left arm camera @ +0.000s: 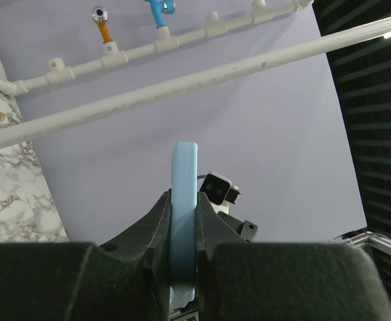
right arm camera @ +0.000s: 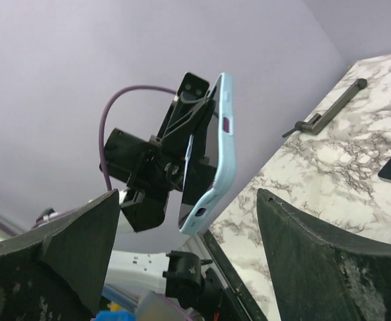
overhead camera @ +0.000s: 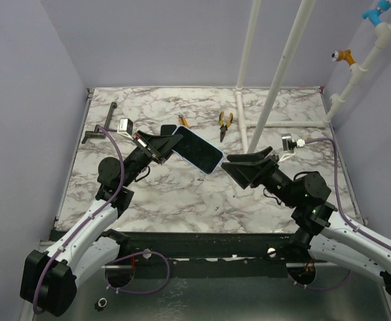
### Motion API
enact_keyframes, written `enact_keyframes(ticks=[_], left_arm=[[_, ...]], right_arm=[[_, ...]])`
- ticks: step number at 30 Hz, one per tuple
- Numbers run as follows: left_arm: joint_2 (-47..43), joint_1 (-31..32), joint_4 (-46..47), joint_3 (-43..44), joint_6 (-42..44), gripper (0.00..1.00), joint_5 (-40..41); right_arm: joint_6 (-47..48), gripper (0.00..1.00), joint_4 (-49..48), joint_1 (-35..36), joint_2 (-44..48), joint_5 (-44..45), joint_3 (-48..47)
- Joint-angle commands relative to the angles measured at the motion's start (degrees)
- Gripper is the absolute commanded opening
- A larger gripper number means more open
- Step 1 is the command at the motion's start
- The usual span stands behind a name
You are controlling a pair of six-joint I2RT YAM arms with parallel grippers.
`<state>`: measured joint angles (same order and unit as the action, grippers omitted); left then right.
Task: Take the phone out of the phone case
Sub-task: Remove the phone case from the phone.
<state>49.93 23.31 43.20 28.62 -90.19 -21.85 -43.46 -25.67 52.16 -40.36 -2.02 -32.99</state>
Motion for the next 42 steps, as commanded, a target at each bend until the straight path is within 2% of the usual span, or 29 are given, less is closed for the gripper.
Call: enact_keyframes(ticks=[1, 5, 12, 18, 25, 32, 39, 42], left_arm=[[-0.21, -0.26, 4.43, 1.37, -0.39, 0.0, 0.88], [-0.6, -0.2, 4.52, 1.17, 1.13, 0.0, 1.24], [-1.79, -0.19, 4.52, 0.61, 2.9, 0.0, 1.19], [-2.83, -0.19, 4.52, -0.16, 3.41, 0.0, 1.52], [-2.95, -0.2, 4.53, -0.32, 3.64, 0.0, 1.43], [-3.34, -0.19, 4.52, -1.15, 3.72, 0.0, 1.54], [-3.09, -0.11, 4.52, -1.44, 3.83, 0.0, 1.62], [-3.07, -0.11, 4.52, -1.44, 3.82, 0.0, 1.68]], right_arm=[[-7.57, 0.84, 0.72, 0.14, 1.75, 11.0, 3.02], [-9.98, 0.79, -0.33, 0.14, 0.14, 12.52, 2.94], [-15.05, 0.68, -10.26, 0.13, -2.72, 13.92, 5.83], [-16.85, 0.58, -13.55, 0.14, -5.14, 14.01, 5.35], [-18.74, 0.55, -16.16, 0.09, -8.15, 11.97, 4.18], [-20.41, 0.45, -19.28, 0.13, -9.33, 11.91, 4.77], [-20.73, 0.45, -20.39, 0.13, -10.81, 11.13, 3.72], [-20.71, 0.42, -20.03, 0.15, -11.45, 10.59, 3.05]])
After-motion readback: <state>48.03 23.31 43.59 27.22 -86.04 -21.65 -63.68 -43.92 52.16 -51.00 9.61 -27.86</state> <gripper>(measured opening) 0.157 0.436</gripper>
